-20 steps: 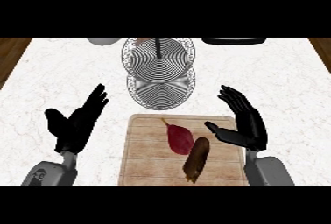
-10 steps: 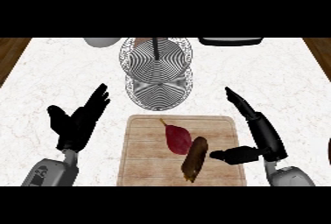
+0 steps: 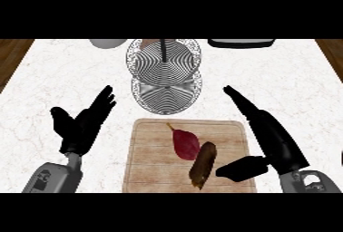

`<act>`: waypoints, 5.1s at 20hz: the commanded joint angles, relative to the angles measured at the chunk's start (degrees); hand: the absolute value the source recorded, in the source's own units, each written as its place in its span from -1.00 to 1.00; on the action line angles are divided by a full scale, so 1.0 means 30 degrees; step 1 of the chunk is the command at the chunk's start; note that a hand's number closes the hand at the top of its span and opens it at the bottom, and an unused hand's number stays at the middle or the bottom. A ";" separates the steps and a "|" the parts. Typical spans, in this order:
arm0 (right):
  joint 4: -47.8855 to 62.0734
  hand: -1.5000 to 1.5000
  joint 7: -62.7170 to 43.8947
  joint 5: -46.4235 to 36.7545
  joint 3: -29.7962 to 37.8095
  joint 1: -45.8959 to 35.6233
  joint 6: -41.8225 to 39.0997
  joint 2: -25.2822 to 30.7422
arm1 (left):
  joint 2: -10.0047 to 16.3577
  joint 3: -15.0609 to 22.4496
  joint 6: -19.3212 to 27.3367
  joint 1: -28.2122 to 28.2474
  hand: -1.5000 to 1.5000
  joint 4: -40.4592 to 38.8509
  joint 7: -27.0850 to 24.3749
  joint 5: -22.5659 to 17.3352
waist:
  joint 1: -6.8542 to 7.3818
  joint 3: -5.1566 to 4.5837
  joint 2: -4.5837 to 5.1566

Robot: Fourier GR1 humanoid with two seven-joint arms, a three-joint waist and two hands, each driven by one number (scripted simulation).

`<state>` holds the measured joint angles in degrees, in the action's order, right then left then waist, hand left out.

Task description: Pick the pear from the cutting board and place it in the tiered basket

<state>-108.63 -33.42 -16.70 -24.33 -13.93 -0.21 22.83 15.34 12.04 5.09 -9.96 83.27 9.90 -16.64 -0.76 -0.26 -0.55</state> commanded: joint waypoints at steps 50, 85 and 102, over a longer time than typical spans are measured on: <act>0.7261 -1.00 -0.3049 -0.9255 -0.1501 0.1041 -0.0677 -0.7601 | -0.2553 -0.2841 -0.2317 -0.0333 0.00 0.1069 0.1938 0.2692 | 0.0260 0.0087 0.0180; 0.9751 1.00 -0.4329 -1.0118 -0.4791 0.0159 0.5445 -0.6819 | -0.3260 -0.3406 -0.2963 0.0372 0.00 0.0263 0.0853 0.3711 | -0.0032 0.0056 0.0056; -0.7486 1.00 -1.4087 -2.0293 -0.6599 0.2093 -0.1363 -0.7151 | -0.3247 -0.3329 -0.3031 0.0949 0.00 0.1428 0.1406 0.3588 | -0.0115 0.0033 -0.0042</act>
<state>-120.78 -64.92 -69.97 -41.68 -4.99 5.20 4.54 5.98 1.60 -3.81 -7.39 86.74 14.17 -5.81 -1.60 -0.15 -0.78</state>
